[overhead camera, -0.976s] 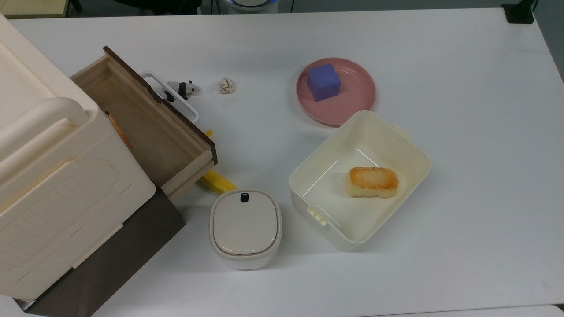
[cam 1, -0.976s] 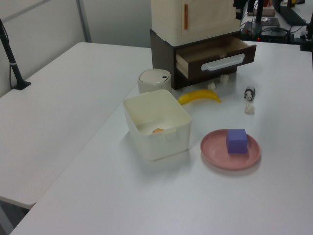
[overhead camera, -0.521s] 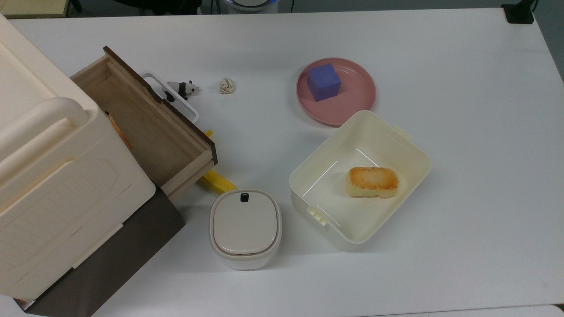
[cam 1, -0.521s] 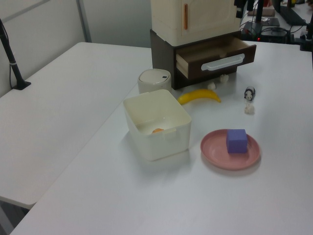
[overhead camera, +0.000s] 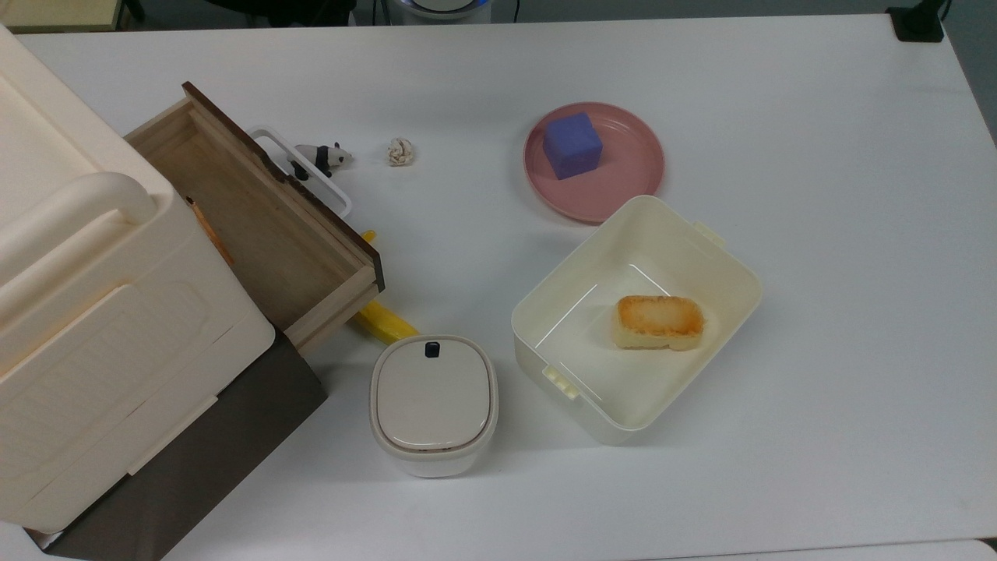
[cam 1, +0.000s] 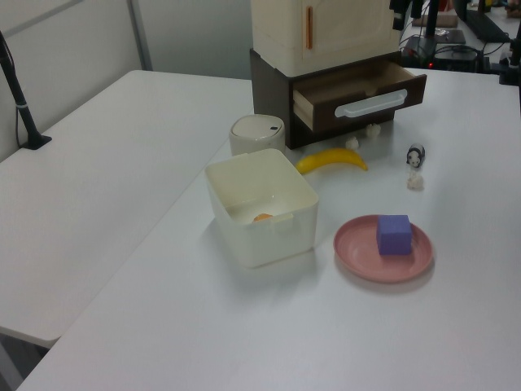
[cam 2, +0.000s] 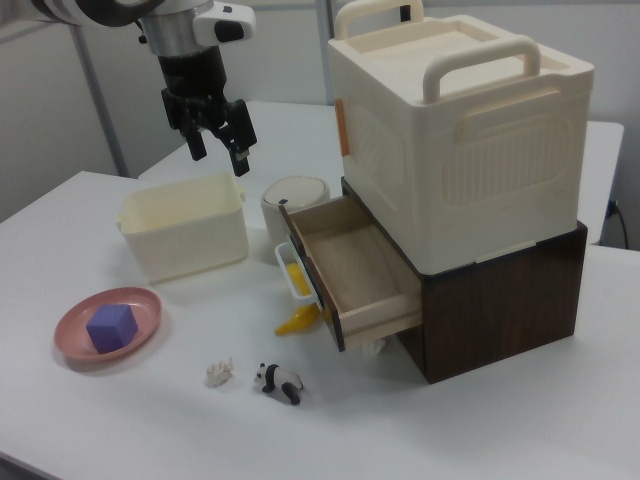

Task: Slide the drawer open

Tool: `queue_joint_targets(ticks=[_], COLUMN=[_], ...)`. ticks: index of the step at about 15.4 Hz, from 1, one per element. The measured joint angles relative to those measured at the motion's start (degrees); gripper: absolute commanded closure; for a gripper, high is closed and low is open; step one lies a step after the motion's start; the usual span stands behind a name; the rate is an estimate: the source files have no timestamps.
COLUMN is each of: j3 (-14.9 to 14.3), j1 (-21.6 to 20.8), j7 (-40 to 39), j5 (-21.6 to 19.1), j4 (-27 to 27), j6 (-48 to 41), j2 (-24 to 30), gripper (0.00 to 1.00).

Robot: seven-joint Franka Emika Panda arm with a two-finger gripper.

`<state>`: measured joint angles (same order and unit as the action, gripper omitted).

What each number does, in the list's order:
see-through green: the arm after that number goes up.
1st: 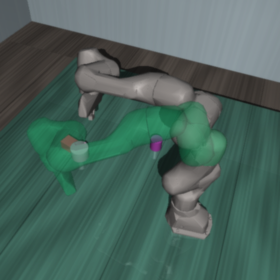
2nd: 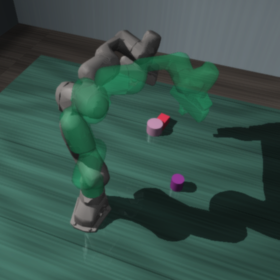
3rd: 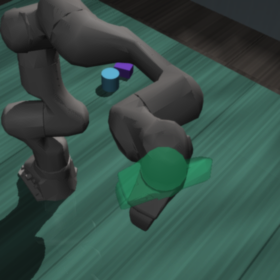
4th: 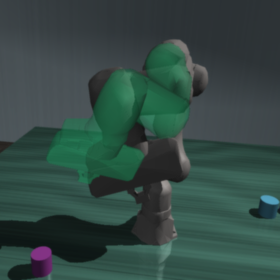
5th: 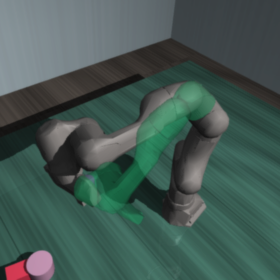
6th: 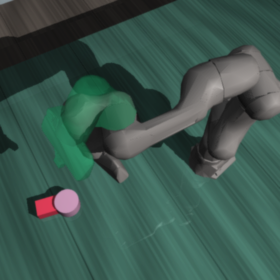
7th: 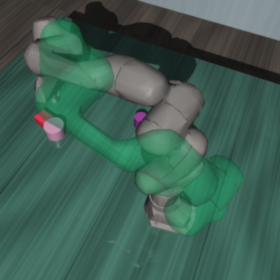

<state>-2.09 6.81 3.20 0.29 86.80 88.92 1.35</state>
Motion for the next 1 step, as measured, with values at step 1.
queue_joint_targets(ticks=[1], j3=[0.0], j1=[-0.1], j7=[0.0], j5=[0.0], j4=[0.0], j6=[0.0], j2=[0.0], gripper=[0.00])
